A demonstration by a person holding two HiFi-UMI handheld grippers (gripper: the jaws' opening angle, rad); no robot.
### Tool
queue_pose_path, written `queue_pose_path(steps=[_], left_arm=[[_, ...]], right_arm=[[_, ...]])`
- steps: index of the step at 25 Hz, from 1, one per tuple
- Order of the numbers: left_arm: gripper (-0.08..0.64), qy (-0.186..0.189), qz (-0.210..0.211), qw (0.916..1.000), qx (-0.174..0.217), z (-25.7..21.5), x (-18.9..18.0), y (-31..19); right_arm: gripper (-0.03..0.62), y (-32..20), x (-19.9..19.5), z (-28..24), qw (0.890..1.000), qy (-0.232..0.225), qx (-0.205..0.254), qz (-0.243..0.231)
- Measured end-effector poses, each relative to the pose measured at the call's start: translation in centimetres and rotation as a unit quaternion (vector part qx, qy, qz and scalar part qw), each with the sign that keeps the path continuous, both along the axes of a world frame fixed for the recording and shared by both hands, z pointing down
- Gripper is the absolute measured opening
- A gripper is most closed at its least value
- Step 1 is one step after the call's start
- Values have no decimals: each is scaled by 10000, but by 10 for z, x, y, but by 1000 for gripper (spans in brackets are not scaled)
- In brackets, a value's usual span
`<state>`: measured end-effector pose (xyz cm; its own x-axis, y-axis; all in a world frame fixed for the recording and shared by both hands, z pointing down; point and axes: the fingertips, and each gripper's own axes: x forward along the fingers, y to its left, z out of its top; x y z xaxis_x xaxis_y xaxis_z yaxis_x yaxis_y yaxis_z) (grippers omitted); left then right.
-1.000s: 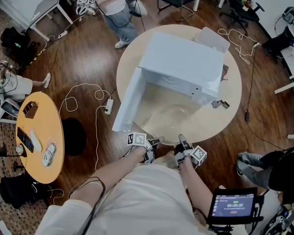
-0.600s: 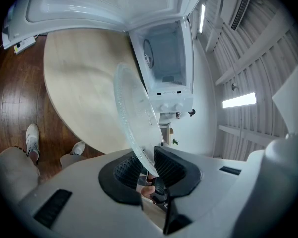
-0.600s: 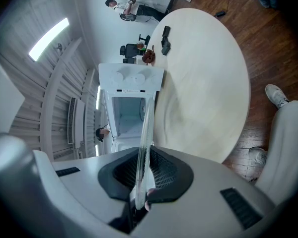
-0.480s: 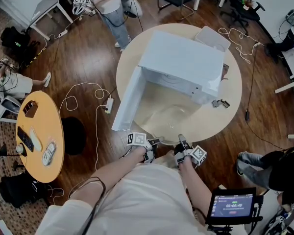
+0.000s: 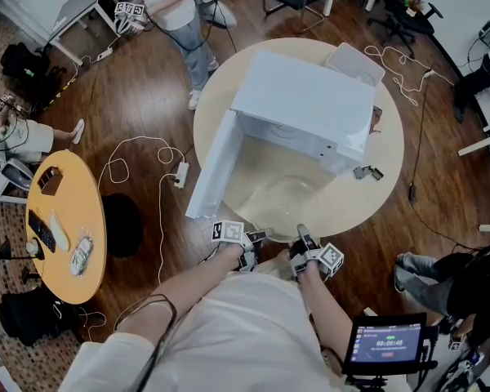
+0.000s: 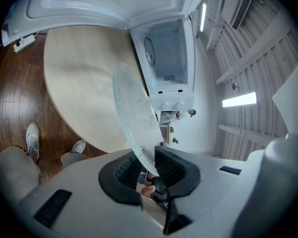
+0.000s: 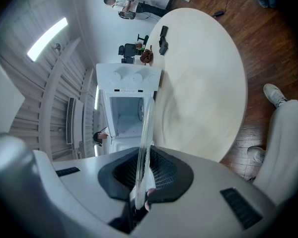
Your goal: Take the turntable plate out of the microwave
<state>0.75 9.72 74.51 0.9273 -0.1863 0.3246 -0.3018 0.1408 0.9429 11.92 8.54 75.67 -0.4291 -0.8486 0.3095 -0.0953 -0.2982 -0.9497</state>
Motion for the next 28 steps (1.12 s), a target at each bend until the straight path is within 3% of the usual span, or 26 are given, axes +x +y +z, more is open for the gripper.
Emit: queue_pose_path(steps=[28], left_arm=[[66,-107,72,9998,-156,13,-9,3]], right_arm=[[29,-2,-11,15,9997,-67,-176,-131]])
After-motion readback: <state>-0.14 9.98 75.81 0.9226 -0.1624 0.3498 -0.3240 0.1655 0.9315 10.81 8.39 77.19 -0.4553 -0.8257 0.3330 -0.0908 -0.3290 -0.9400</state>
